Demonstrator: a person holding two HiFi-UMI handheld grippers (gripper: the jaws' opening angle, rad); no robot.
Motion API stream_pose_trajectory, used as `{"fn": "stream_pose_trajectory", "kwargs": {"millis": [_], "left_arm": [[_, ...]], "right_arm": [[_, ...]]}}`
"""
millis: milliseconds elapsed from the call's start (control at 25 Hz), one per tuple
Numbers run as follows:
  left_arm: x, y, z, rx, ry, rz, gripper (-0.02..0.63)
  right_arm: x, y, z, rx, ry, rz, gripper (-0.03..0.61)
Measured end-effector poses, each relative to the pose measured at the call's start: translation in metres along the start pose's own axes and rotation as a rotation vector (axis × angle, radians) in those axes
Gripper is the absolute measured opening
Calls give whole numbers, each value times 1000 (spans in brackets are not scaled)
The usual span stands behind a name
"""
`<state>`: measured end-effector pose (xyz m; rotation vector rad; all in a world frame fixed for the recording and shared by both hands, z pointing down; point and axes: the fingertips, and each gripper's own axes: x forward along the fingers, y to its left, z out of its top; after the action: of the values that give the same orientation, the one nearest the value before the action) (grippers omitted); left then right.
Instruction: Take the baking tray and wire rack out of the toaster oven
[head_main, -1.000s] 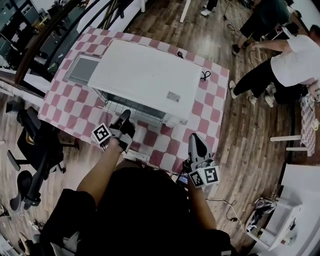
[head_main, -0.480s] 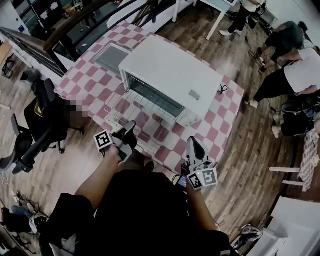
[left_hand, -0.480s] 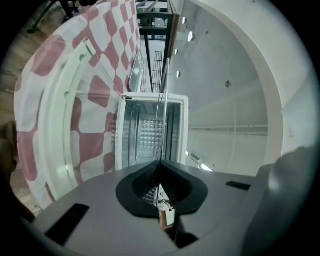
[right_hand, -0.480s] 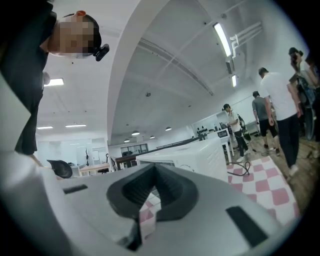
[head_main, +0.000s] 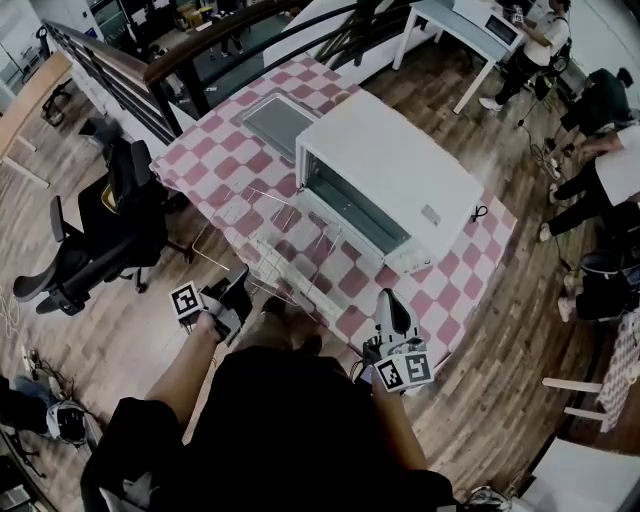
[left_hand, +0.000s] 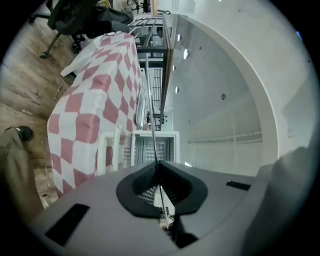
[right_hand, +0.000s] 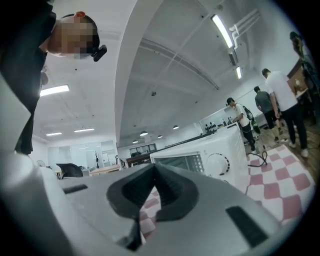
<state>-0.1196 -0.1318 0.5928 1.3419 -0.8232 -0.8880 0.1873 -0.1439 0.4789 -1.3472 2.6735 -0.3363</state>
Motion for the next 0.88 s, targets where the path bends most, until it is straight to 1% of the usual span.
{"fn": "stream_pose_trajectory", "kwargs": {"millis": [80, 200, 360, 480, 720, 880], "left_arm": [[-17, 0, 33, 15, -44, 13, -5], [-27, -3, 87, 52, -72, 36, -5], [-17, -5, 160, 104, -77, 54, -5], [2, 0, 206, 116, -59, 64, -5], [48, 31, 267, 108, 29, 121, -5], [70, 53, 288, 68, 75, 158, -5]], "right_arm": [[9, 6, -3, 1, 6, 10, 3], [25, 13, -6, 0, 11, 16, 3], [51, 24, -9, 2, 16, 3, 3], [73, 37, -11, 1, 12, -18, 3], [116, 53, -8, -5, -8, -89, 3], [136, 63, -10, -6, 5, -139, 3]]}}
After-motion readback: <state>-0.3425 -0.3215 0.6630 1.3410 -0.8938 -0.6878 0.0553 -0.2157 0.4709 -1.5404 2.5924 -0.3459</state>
